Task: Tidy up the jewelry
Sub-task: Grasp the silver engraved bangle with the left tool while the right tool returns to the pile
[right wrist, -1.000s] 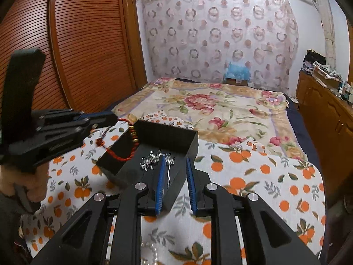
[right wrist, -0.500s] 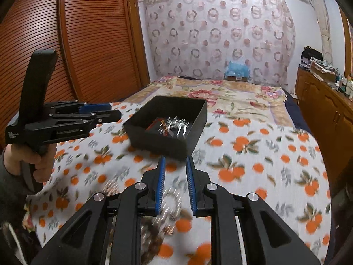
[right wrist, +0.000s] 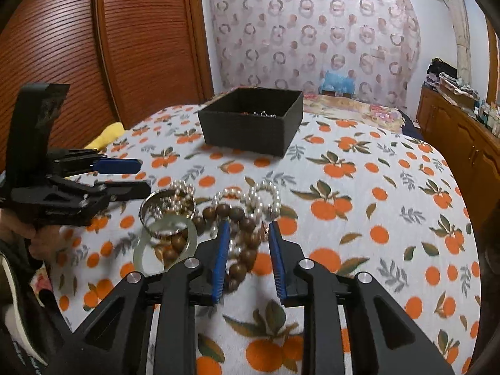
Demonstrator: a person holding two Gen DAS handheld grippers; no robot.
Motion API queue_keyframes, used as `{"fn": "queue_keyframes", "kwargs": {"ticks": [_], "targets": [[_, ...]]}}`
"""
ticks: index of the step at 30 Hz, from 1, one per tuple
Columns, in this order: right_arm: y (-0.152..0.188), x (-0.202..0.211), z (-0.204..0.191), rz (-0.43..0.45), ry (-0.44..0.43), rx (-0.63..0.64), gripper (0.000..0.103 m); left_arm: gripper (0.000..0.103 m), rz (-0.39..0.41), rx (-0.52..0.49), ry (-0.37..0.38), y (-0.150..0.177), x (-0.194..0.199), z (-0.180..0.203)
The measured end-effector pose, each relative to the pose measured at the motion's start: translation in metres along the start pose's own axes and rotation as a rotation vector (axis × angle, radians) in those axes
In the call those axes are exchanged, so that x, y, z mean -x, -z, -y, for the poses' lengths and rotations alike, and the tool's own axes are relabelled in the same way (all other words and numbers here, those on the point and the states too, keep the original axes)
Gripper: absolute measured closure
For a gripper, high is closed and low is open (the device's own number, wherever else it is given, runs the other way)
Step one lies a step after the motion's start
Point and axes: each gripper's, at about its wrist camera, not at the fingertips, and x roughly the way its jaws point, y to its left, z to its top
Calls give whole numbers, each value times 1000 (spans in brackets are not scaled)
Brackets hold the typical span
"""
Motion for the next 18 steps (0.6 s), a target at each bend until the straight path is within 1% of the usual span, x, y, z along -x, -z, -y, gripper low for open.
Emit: {"fn": "queue_keyframes", "kwargs": {"ticks": [3, 5, 6, 13, 18], "targets": [[1, 0, -4, -3, -24, -4, 75, 45, -9, -27, 11, 4, 0, 8], [2, 0, -7, -4, -26, 6, 75, 41, -18, -51, 20, 6, -2, 15], [1, 0, -8, -3, -22, 11, 75, 40, -20, -66, 20, 6, -3, 18], [-1, 4, -3, 8, -14, -4, 75, 39, -53, -141, 5, 1, -20, 31], [-2, 7, 0, 16, -9, -8, 75, 39, -51, -171, 11, 0, -25, 37]]}}
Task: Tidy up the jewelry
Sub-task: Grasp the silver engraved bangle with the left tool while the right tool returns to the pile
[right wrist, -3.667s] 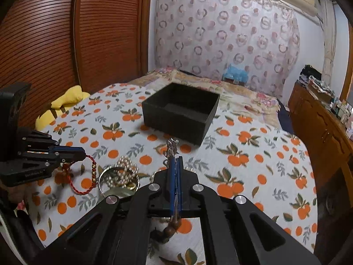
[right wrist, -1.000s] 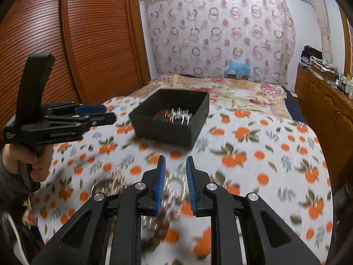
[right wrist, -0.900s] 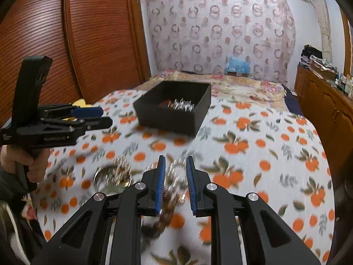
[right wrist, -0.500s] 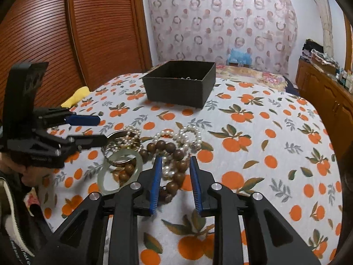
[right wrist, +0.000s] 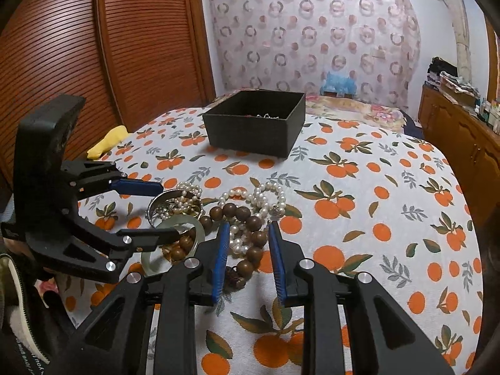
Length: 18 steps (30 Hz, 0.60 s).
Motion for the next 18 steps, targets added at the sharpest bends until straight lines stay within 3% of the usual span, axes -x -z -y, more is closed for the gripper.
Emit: {"fn": "queue_keyframes", "kwargs": {"ticks": [7, 8, 11, 18], "targets": [[2, -2, -2, -9, -9, 0, 75, 40, 19, 1, 35, 0, -1, -2], [2, -3, -2, -10, -10, 1, 75, 47, 22, 1, 34, 0, -1, -2], [2, -4, -3, -11, -10, 1, 75, 48, 24, 10, 40, 1, 0, -3], [3, -5, -4, -12, -14, 4, 75, 48, 53, 44, 14, 5, 9, -8]]}}
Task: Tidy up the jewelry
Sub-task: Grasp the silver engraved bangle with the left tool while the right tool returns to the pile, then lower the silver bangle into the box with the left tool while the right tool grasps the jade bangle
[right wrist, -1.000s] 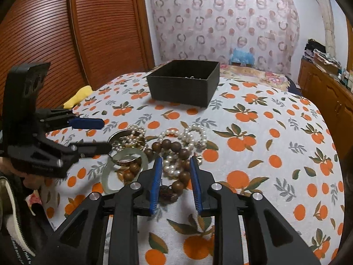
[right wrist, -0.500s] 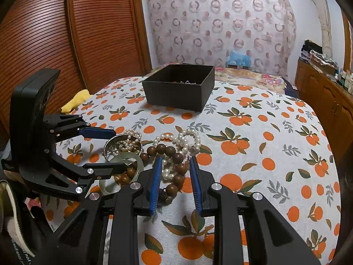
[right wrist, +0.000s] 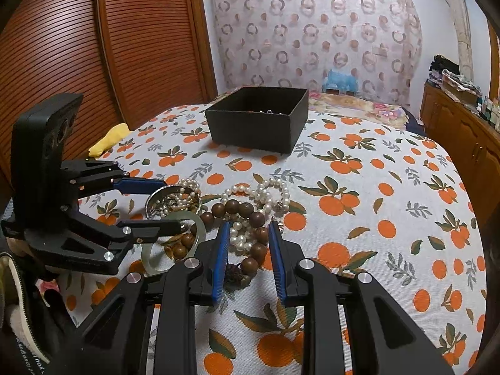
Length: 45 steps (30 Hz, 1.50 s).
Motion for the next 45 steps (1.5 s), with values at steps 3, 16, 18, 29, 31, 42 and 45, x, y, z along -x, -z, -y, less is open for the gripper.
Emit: {"fn": "queue_keyframes", "kwargs": {"ticks": [3, 16, 18, 29, 31, 42, 45], "targets": [[-1, -2, -3, -3, -11, 2, 75, 49, 19, 22, -16, -1, 4, -5], [-6, -13, -20, -26, -50, 36, 75, 49, 106, 81, -101, -4, 31, -27], [-7, -14, -23, -31, -58, 44, 75, 49, 113, 91, -107, -4, 34, -30], [-4, -36, -40, -110, -41, 128, 75, 48, 122, 143, -113, 4, 41, -42], [-5, -37, -42, -115, -40, 131, 77, 48, 122, 144, -112, 5, 41, -42], [-8, -40, -40, -146, -18, 132, 88, 48, 122, 143, -113, 5, 41, -42], [-8, -44, -40, -158, -18, 137, 88, 48, 124, 143, -111, 5, 41, -42]]}}
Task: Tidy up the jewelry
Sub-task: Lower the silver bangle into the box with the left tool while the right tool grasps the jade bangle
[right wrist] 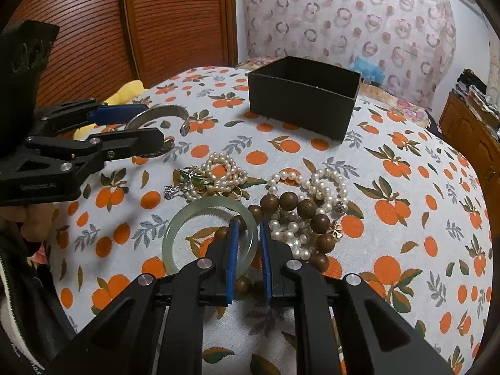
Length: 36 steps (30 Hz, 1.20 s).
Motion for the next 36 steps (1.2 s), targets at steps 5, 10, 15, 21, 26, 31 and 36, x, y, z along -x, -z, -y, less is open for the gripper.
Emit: {"fn": "queue_keyframes", "kwargs": {"ticks": [5, 10, 15, 21, 26, 31, 36], "targets": [[-1, 1, 1, 4, -15, 1, 92, 48, 2, 1, 0, 2, 0, 0], [-6, 16, 7, 64, -7, -9, 93, 48, 13, -3, -5, -1, 0, 1], [-24, 32, 25, 129, 32, -23, 93, 48, 31, -15, -8, -19, -4, 3], [-54, 37, 52, 181, 72, -32, 93, 48, 52, -19, -15, -46, -16, 0], [-80, 29, 78, 203, 116, -54, 93, 48, 66, -22, -27, -70, -29, -3], [-102, 23, 98, 225, 148, -75, 93, 48, 63, -17, -32, -95, -51, -7], [-117, 17, 109, 235, 170, -84, 93, 48, 51, -5, -43, -112, -72, -11]]}}
